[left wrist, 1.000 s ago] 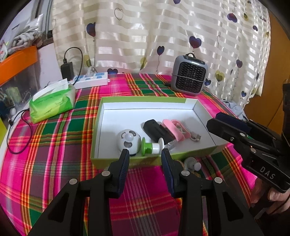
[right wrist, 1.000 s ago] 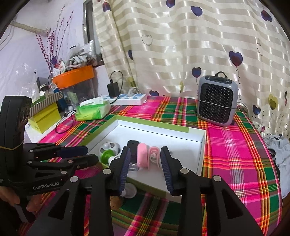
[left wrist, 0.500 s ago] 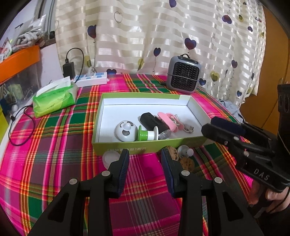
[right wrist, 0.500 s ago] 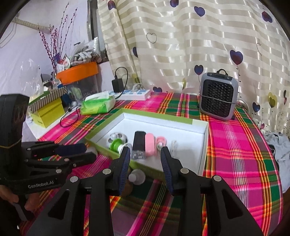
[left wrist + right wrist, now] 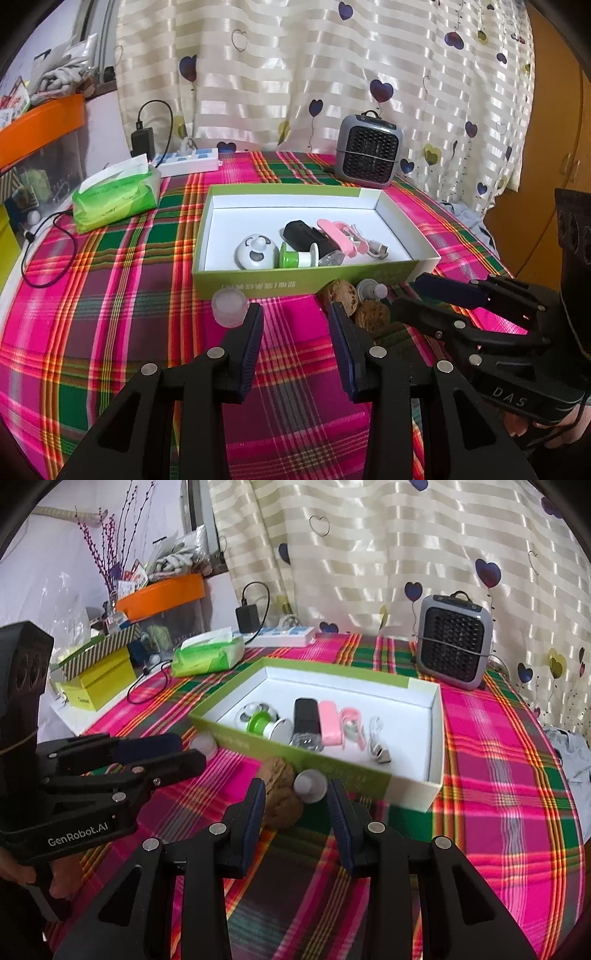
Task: Organize objects
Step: 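Move the left gripper to the translucent white cup while the right gripper approaches a walnut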
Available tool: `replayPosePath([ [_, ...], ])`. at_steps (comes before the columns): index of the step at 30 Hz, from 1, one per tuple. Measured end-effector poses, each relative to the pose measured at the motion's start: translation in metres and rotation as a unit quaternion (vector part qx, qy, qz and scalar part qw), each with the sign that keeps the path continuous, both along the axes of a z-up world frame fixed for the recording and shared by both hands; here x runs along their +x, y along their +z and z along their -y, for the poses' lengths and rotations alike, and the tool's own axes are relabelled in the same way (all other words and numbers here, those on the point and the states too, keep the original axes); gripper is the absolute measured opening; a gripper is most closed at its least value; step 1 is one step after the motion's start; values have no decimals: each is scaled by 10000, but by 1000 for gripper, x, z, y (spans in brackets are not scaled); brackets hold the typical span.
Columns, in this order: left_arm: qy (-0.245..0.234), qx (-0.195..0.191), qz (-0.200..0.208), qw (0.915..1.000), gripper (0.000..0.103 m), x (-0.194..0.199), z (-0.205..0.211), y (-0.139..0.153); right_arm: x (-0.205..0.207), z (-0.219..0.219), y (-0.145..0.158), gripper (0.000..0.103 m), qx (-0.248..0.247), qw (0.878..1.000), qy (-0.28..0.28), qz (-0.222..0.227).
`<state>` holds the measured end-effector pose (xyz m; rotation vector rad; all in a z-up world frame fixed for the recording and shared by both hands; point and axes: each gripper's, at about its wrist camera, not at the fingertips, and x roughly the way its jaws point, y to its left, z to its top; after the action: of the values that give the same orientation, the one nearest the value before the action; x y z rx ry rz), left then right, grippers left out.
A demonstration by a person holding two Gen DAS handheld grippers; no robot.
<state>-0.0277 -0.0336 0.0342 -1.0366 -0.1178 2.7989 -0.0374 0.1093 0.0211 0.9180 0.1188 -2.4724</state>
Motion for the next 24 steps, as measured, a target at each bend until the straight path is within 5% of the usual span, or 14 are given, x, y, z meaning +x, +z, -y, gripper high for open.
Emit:
replayPosePath([
  [24, 133, 63, 136, 9998, 35, 3, 15, -9, -2, 7, -7, 36, 40, 9995, 75, 291],
])
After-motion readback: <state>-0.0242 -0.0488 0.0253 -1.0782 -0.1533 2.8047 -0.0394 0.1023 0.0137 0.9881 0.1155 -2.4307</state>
